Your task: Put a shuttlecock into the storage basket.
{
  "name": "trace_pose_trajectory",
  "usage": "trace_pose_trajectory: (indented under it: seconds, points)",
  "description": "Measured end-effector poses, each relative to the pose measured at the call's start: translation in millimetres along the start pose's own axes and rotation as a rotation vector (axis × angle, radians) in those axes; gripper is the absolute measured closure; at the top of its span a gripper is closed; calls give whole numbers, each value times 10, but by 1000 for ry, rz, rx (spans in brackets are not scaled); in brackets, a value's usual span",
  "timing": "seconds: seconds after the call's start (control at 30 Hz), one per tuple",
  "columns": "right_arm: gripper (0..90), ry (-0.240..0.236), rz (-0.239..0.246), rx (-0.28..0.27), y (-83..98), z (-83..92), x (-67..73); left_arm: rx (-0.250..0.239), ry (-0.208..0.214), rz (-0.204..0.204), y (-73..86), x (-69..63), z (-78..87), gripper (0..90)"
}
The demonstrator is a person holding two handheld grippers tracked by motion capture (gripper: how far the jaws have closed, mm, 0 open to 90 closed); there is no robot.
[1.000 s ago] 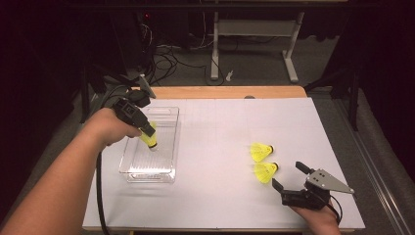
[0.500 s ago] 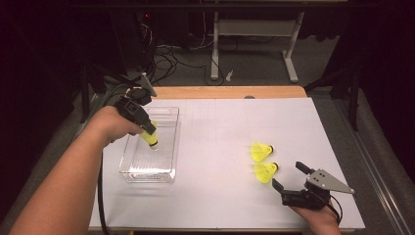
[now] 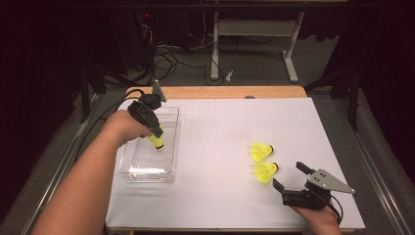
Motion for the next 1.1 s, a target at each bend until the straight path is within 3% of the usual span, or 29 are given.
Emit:
trace_pose_trajectory:
  seconds: [0.7, 1.1]
  points:
    - [4, 0, -1, 2, -2, 6, -1, 39, 25, 24, -29, 60, -359, 888]
    - [4, 2, -3, -1, -10, 21, -2, 43, 37, 31, -69, 62, -448, 888]
Point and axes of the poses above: each handheld gripper's, and its own axes: z roughly backward along the jaws, y roughly out of its underside, x roughly to its left, the point moved 5 cm from there along -z, roughly forward along the jaws, and after that the axes turned 11 degrees about -x, right-handed, at the moved point
